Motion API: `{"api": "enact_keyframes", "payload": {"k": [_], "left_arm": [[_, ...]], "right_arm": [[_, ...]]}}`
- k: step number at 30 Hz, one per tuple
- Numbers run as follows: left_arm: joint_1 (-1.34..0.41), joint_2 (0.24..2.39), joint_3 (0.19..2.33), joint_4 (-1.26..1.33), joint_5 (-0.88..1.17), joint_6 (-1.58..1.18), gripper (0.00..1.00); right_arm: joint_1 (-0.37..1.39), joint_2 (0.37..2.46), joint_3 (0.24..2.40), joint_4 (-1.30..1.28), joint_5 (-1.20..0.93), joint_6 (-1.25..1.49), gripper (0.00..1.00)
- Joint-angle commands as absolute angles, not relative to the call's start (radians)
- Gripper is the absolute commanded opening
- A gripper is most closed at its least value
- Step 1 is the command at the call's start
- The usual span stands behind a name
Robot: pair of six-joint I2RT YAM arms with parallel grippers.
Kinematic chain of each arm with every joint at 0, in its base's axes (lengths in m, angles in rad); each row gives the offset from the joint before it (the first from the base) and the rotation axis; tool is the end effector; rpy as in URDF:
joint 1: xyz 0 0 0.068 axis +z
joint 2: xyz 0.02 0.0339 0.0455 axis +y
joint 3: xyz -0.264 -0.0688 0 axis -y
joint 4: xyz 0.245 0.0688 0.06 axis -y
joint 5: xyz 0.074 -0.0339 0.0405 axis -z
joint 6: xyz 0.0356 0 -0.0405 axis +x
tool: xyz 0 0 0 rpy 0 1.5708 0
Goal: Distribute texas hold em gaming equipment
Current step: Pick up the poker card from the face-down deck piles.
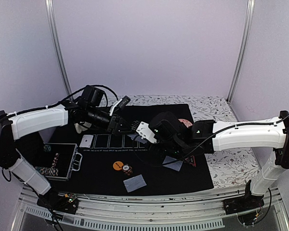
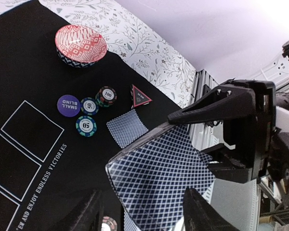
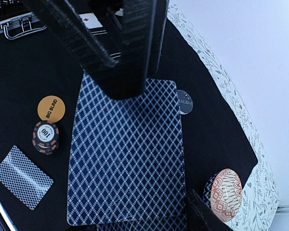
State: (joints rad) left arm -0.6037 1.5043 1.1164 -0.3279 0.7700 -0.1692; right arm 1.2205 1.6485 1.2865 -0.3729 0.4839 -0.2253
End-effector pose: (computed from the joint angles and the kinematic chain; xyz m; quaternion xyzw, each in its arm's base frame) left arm 0.2552 -0.2061 0.2745 0.3338 0.7900 -0.4614 0.2271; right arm 0.1422 0.3410 0.2753 -0.5141 0.7297 -0.0043 0.4508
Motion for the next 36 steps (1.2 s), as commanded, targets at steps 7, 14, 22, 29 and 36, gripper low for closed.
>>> {"api": "enact_keyframes", "payload": {"k": [7,14,22,29,36], "left_arm": [[-0.601,1.572,1.135,-0.32,0.792,-0.17,0.7],[-0.62,1.579,1.123,-0.269,0.842,-0.193,0.66],[-0.626,1.58,1.112,-0.249,0.908,-0.21,0.49],[-0.628,1.564,1.108,-0.224,0.959,-0.221,0.12],[-0.628,1.524,1.09,-0.215,0.931,-0.225,0.0]], "right_arm": [[1.212,1.626,1.31,-0.321,0.467,-0.243,0.48],[1.213,1.646,1.335,-0.294,0.459,-0.275,0.48],[1.213,1.655,1.347,-0.271,0.462,-0.297,0.48],[1.212,1.66,1.349,-0.262,0.468,-0.305,0.48],[1.213,1.645,1.335,-0.271,0.444,-0.306,0.86]]}}
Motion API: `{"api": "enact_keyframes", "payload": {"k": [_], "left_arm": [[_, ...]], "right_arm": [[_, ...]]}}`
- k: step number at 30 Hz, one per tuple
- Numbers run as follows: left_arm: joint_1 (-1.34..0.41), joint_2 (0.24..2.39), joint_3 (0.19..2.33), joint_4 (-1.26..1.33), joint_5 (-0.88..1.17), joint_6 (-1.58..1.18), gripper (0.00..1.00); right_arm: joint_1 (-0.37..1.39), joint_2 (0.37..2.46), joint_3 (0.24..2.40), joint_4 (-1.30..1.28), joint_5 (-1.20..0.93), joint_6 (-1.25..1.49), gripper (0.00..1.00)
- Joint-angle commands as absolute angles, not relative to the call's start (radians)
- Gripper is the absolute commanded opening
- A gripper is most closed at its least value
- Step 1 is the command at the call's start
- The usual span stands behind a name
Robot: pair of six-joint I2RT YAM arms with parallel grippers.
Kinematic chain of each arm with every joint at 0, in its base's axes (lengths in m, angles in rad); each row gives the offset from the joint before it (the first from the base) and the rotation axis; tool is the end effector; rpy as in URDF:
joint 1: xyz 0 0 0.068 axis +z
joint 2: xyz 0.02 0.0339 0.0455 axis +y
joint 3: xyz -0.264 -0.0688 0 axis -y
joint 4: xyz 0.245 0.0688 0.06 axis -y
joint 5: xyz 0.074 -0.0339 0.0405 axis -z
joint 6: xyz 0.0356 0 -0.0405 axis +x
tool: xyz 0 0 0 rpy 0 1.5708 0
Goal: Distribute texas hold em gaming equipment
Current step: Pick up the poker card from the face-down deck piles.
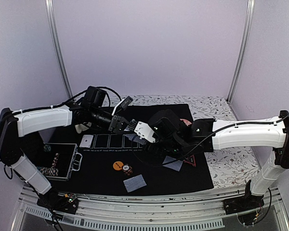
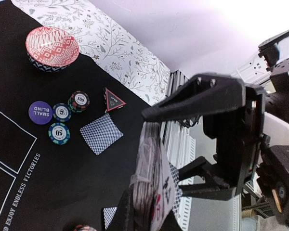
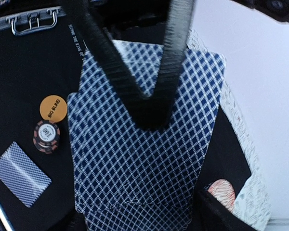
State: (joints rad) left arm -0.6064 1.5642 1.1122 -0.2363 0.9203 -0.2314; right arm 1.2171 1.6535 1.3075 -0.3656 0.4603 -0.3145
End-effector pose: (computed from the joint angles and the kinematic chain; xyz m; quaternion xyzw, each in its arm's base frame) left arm 0.2621 -0.2163 0.2638 0.3373 0.7606 -0.5225 0.1862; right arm 0.1440 0.3443 0.2808 -0.5450 0.7039 -0.0098 0.4554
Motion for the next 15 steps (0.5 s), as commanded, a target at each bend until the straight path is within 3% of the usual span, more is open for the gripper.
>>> {"api": "enact_keyframes", "payload": {"k": [1,15], "left_arm": [[-0.628,1.518,1.089,-0.215,0.922,-0.226,0.0],[-0.629,1.479,1.079,-0.217,0.908,-0.237,0.0]], "right_arm": [[1.212,1.641,1.328,-0.271,0.436,-0.301,0.98],[1.2,1.7,1.36,-0.271,0.429,-0.373,1.0]]}}
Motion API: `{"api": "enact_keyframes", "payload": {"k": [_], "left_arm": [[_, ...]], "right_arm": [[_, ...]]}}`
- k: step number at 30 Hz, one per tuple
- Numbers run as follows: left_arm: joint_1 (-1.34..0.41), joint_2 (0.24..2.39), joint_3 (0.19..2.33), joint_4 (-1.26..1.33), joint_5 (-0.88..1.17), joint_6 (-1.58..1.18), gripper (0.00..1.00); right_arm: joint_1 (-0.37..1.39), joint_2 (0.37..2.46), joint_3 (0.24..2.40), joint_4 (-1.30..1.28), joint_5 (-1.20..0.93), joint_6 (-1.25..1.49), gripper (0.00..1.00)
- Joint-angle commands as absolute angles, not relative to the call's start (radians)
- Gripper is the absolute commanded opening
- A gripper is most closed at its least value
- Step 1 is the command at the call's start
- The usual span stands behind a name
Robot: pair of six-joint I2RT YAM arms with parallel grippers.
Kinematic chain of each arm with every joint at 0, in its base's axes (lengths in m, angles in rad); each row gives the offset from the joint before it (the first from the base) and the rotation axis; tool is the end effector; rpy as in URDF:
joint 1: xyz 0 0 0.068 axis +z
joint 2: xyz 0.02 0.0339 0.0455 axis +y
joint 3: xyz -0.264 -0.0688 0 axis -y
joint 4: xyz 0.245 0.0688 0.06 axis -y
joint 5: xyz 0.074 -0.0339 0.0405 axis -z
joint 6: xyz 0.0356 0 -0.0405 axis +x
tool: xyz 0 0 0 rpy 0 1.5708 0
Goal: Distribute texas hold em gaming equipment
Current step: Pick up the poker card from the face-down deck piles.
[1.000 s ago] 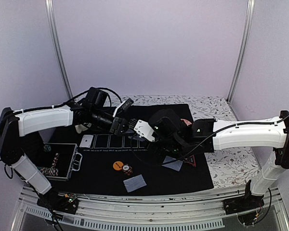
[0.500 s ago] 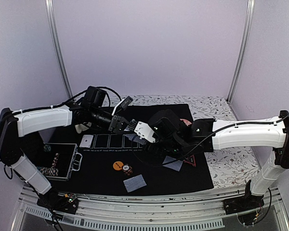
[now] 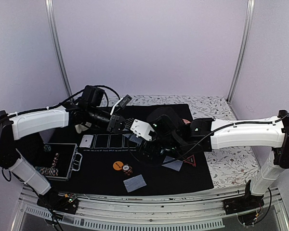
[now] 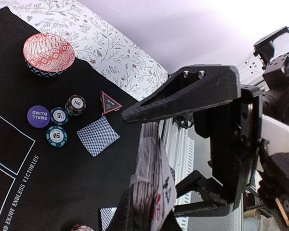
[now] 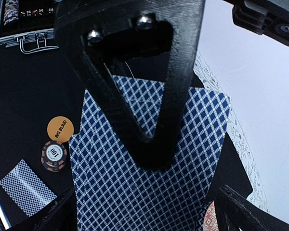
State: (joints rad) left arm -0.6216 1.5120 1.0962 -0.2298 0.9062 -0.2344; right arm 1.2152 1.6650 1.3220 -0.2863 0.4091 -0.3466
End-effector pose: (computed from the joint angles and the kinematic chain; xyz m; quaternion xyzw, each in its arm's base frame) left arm 0.2515 -0.2147 0.2752 0.3465 0.7520 -0.5229 0.2025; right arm 0.1463 0.3531 0.2877 -0.5488 0.6847 0.0226 0.4790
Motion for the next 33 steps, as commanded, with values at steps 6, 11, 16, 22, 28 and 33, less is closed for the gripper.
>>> {"api": "enact_keyframes", "payload": {"k": [6,11,16,22,28,33], "left_arm": [[-0.629,1.476,1.075,-0.226,0.908,-0.229,0.0],[-0.629,1.483,1.077,-0.226,0.909,-0.229,0.0],[-0.629,1.486,1.078,-0.226,0.905,-0.227,0.0],[-0.629,1.491,1.081,-0.227,0.916,-0.229,0.19],[-0.627,1.479,1.094,-0.27,0.8,-0.207,0.33],[-0.624,1.466,1.119,-0.319,0.721,-0.174,0.4]], "right_arm": [[1.179,1.701,1.361,-0.27,0.421,-0.356,0.91],[1.176,1.705,1.362,-0.269,0.414,-0.356,0.79],[1.175,1.703,1.362,-0.269,0.405,-0.352,0.67],[1.175,1.701,1.366,-0.267,0.407,-0.349,0.6],[1.175,1.692,1.367,-0.265,0.412,-0.35,0.58],[1.175,1.686,1.358,-0.266,0.413,-0.347,0.58]]}}
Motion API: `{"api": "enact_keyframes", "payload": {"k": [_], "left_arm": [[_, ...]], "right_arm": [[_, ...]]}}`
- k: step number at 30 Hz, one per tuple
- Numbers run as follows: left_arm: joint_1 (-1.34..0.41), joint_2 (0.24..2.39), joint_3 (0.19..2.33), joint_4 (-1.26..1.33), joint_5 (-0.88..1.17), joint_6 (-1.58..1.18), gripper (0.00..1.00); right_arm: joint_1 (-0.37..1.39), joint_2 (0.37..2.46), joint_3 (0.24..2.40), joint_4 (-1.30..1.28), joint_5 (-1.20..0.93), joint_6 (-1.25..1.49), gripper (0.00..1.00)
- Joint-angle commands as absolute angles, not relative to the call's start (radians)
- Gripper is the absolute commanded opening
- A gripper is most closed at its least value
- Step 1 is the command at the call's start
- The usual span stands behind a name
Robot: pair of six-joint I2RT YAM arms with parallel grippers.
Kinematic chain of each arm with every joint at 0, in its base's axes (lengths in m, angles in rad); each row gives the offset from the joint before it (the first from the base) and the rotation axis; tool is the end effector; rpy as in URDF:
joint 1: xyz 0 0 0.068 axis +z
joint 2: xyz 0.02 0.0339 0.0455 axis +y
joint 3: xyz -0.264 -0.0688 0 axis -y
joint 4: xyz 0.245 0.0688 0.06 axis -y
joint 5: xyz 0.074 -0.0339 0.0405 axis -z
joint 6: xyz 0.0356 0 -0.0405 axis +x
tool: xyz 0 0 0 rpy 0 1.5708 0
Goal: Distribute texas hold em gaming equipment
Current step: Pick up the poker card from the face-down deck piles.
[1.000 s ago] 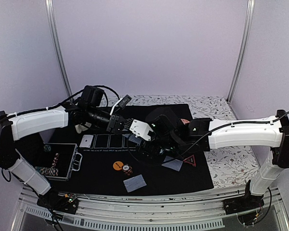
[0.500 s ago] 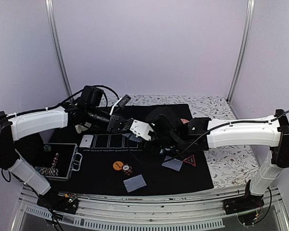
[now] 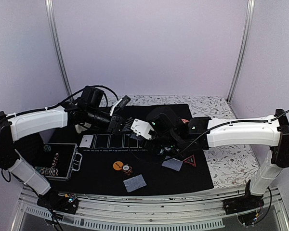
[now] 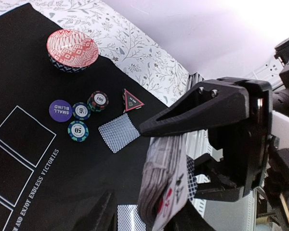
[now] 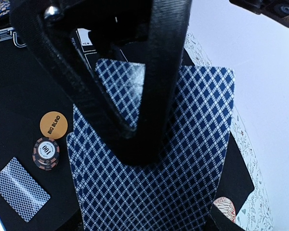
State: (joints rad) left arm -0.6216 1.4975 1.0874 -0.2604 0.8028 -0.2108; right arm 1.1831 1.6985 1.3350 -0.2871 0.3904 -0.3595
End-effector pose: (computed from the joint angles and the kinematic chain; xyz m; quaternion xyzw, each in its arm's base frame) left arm 0.2506 -0.2110 0.2728 0.3355 0.7767 -0.4837 0.2241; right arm 0.1596 0.3550 0.2796 -0.5510 0.6903 0.0151 0.4687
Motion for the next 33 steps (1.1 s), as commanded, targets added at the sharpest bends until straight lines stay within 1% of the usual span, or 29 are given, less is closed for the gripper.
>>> {"api": "enact_keyframes", "payload": {"k": [1,4,10,14,25,28,33], "left_arm": [[-0.622,1.461,1.124,-0.328,0.701,-0.17,0.42],[-0.62,1.449,1.131,-0.35,0.662,-0.155,0.45],[-0.612,1.426,1.134,-0.368,0.651,-0.137,0.47],[-0.612,1.419,1.135,-0.36,0.695,-0.134,0.54],[-0.603,1.402,1.155,-0.382,0.681,-0.108,0.59],[-0.586,1.401,1.165,-0.405,0.671,-0.108,0.55],[-0.574,1.395,1.166,-0.411,0.701,-0.11,0.4]], "right_arm": [[1.175,1.686,1.358,-0.267,0.412,-0.346,0.58],[1.175,1.682,1.355,-0.27,0.414,-0.344,0.58],[1.175,1.678,1.351,-0.272,0.417,-0.345,0.57],[1.176,1.678,1.353,-0.272,0.416,-0.348,0.57],[1.175,1.679,1.351,-0.273,0.412,-0.347,0.56],[1.175,1.678,1.351,-0.273,0.412,-0.347,0.55],[1.175,1.677,1.349,-0.276,0.413,-0.347,0.55]]}}
